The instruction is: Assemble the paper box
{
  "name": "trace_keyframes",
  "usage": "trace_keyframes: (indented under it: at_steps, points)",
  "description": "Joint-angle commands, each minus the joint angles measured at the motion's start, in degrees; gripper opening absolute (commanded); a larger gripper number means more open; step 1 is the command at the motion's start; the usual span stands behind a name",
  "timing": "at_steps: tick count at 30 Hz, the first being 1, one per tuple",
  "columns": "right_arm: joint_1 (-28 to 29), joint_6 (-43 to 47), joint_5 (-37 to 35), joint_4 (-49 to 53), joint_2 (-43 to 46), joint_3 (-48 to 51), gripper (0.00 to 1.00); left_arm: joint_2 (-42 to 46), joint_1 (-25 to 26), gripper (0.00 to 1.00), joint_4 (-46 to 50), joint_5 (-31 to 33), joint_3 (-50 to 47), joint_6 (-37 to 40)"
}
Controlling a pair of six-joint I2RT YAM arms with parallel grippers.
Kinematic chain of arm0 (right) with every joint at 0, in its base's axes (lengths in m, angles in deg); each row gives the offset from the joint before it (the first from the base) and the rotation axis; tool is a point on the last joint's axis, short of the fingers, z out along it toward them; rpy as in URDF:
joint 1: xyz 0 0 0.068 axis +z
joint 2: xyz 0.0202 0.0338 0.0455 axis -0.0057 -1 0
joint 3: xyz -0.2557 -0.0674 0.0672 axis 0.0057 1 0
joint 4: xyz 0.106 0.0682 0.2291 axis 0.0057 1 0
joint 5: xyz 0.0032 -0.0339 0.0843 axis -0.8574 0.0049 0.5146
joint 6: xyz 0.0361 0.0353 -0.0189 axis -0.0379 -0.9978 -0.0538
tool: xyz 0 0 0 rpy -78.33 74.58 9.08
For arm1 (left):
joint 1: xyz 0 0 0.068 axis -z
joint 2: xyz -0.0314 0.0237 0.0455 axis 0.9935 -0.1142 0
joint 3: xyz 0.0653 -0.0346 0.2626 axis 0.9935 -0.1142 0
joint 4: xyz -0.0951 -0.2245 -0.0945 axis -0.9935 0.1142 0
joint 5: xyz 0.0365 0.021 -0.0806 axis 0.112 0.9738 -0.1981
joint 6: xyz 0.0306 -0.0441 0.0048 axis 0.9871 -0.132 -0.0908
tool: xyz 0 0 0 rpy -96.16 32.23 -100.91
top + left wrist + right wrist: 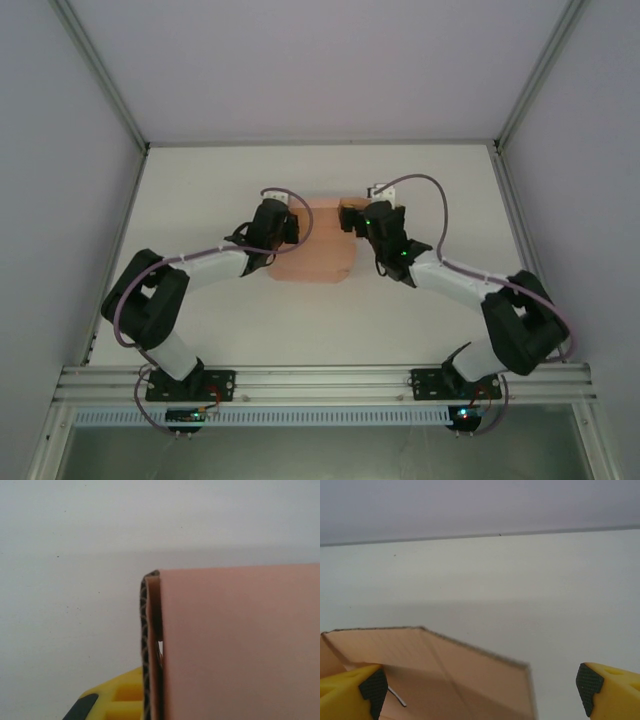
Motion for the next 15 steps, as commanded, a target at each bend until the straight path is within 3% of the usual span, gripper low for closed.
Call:
trace_keyframes:
  at_steps: [1, 6, 15]
  points:
    - [-2.4, -1.8, 3.7, 14.3, 5.9, 1.5, 0.99, 0.5, 0.4, 0.00, 2.0, 1.2, 2.7, -0.7]
    - [-6.4, -2.6, 8.5, 24.1, 11.7, 5.7, 0.99, 1.2, 0.1, 0.00, 2.5, 0.7, 3.2, 0.4]
    - [-8.2, -1.2, 14.1, 19.0, 8.9, 6.8, 0.99, 1.2, 0.0, 0.00, 4.9, -0.4, 4.0, 1.1]
